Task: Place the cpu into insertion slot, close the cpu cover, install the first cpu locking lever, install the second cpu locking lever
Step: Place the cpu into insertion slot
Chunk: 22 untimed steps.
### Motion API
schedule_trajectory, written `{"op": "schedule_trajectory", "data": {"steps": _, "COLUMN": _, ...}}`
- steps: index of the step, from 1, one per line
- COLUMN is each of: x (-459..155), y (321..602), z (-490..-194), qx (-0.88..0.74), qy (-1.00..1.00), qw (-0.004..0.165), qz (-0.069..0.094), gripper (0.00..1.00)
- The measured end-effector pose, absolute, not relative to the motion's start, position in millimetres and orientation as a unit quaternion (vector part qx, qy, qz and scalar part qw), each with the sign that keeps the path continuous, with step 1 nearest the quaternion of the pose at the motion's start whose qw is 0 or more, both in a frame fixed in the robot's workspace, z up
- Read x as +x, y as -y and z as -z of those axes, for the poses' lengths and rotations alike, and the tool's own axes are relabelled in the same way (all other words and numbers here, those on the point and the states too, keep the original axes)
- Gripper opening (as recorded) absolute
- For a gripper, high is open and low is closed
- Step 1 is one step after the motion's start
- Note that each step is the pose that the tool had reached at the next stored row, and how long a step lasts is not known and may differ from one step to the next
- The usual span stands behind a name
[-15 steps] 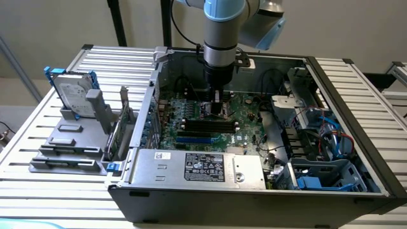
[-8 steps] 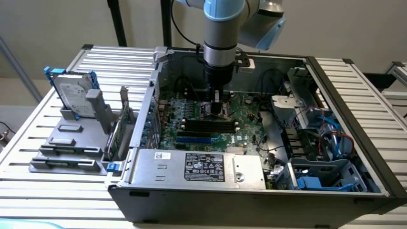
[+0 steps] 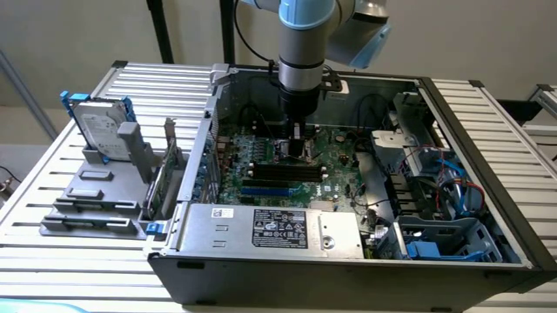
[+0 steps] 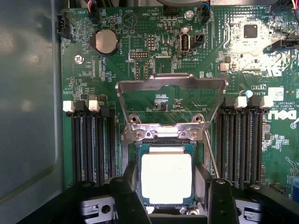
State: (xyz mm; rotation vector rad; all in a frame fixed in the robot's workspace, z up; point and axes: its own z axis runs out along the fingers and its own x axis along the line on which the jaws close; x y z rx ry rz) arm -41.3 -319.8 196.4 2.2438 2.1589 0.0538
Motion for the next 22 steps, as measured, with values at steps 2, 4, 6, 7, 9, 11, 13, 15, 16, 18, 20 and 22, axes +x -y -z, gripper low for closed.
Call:
{"op": "schedule_trajectory", "data": {"steps": 2, "x": -41, "y": 320, "z": -197, "qx": 0.720, "qy": -0.693, "qw": 0.014, "qz": -0.017, "gripper": 0.62}}
{"op": "schedule_trajectory", "data": {"steps": 4, "x": -41, "y": 320, "z": -197, "qx": 0.720, "qy": -0.693, "qw": 0.014, "qz": -0.017, "gripper": 0.62}}
{"op": "schedule_trajectory", "data": {"steps": 6, "x": -41, "y": 320, "z": -198, "qx": 0.720, "qy": -0.693, "qw": 0.013, "qz": -0.017, "gripper": 0.62}}
{"op": "schedule_trajectory", "data": {"steps": 7, "x": -41, "y": 320, "z": -200, "qx": 0.721, "qy": -0.693, "qw": 0.013, "qz": -0.016, "gripper": 0.62}}
{"op": "schedule_trajectory", "data": {"steps": 9, "x": -41, "y": 320, "z": -206, "qx": 0.721, "qy": -0.693, "qw": 0.012, "qz": -0.016, "gripper": 0.62}}
{"op": "schedule_trajectory", "data": {"steps": 11, "x": -41, "y": 320, "z": -213, "qx": 0.721, "qy": -0.693, "qw": 0.012, "qz": -0.015, "gripper": 0.62}}
{"op": "schedule_trajectory", "data": {"steps": 13, "x": -42, "y": 320, "z": -218, "qx": 0.721, "qy": -0.693, "qw": 0.011, "qz": -0.015, "gripper": 0.62}}
{"op": "schedule_trajectory", "data": {"steps": 15, "x": -43, "y": 320, "z": -223, "qx": 0.720, "qy": -0.693, "qw": 0.011, "qz": -0.014, "gripper": 0.60}}
{"op": "schedule_trajectory", "data": {"steps": 16, "x": -44, "y": 320, "z": -224, "qx": 0.721, "qy": -0.693, "qw": 0.011, "qz": -0.014, "gripper": 0.54}}
{"op": "schedule_trajectory", "data": {"steps": 18, "x": -49, "y": 320, "z": -227, "qx": 0.721, "qy": -0.693, "qw": 0.011, "qz": -0.014, "gripper": 0.47}}
{"op": "schedule_trajectory", "data": {"steps": 20, "x": -55, "y": 320, "z": -228, "qx": 0.721, "qy": -0.693, "qw": 0.011, "qz": -0.014, "gripper": 0.36}}
{"op": "schedule_trajectory", "data": {"steps": 22, "x": -63, "y": 320, "z": -229, "qx": 0.721, "qy": -0.693, "qw": 0.011, "qz": -0.014, "gripper": 0.30}}
